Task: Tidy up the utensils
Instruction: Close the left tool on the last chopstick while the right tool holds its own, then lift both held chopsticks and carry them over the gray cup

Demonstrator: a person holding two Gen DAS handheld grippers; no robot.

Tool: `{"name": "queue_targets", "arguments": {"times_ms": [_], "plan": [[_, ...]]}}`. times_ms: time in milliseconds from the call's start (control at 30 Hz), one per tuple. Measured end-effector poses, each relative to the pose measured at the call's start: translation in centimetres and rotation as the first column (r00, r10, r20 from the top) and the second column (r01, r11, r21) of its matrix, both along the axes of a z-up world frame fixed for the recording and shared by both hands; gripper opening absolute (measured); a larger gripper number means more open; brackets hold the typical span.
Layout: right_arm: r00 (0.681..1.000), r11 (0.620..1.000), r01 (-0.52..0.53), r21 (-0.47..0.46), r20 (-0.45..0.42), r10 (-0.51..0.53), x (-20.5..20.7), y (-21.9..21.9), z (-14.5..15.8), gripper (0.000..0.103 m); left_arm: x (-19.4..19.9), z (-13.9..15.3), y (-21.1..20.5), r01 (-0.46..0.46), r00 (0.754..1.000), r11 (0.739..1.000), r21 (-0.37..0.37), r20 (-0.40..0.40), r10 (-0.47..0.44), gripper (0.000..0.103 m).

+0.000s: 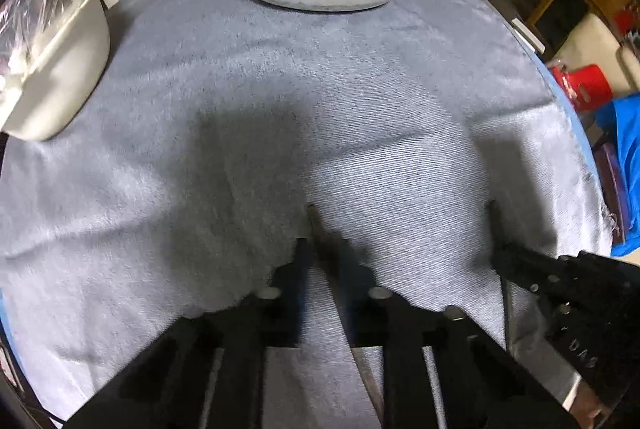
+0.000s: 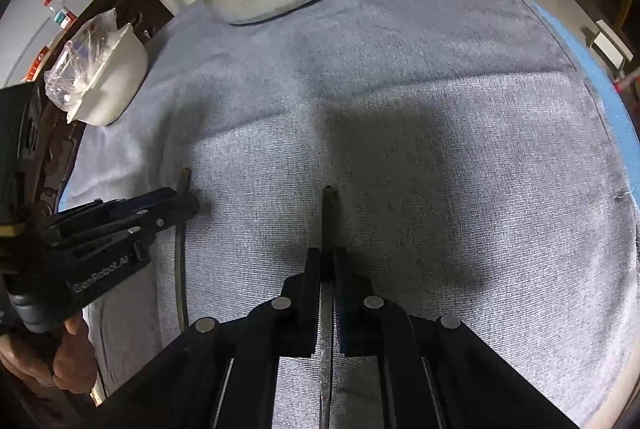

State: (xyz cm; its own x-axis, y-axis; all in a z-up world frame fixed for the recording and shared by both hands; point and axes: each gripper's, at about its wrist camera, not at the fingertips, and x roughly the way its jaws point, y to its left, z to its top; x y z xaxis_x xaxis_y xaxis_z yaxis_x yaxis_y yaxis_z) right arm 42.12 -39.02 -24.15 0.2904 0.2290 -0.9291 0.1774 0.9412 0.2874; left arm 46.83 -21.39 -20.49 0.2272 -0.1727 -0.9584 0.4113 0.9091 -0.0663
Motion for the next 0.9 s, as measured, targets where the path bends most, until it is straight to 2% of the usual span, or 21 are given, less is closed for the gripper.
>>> {"name": "queue_targets", "arguments": {"times_ms": [100,200,400,600,767,900], "plan": [[1.0,1.0,-0.001,-0.011,-0.021,0.001,-0.1,0.1,0.1,0.007,-0.5,0.1,-0.2,0.062,0.998,0.998,0.003,0.023,-0.062,0.008],[0.999,1.0,0.001,-0.023,-0.046,-0.002,0.5,0.4,0.2,0.009,-1.5,0.1,-0.2,0.121,0.992,0.992,0.04,0.026,-0.122,0.006],[0.996,0.999,-0.01,-0.042,-0.085,0.006,1.9,1.3,0.0,0.009,-2.1,0.4,1.1,0.176,0.984,0.981,0.079,0.013,-0.177,0.006],[0.997,0.993,-0.049,-0.108,-0.067,0.042,1.9,2.7,0.2,0.008,-1.8,0.5,0.9,0.157,0.987,0.986,0.055,0.017,-0.158,0.007],[0.999,0.997,-0.025,-0.076,-0.024,0.023,0.5,2.5,0.7,0.007,-2.8,0.7,1.9,0.132,0.989,0.991,0.033,0.055,-0.134,0.005],[0.998,0.999,-0.011,-0.047,0.063,0.014,-1.2,2.8,2.4,0.007,-4.3,2.4,3.9,0.086,0.99,0.996,-0.014,0.111,-0.084,0.005]]}}
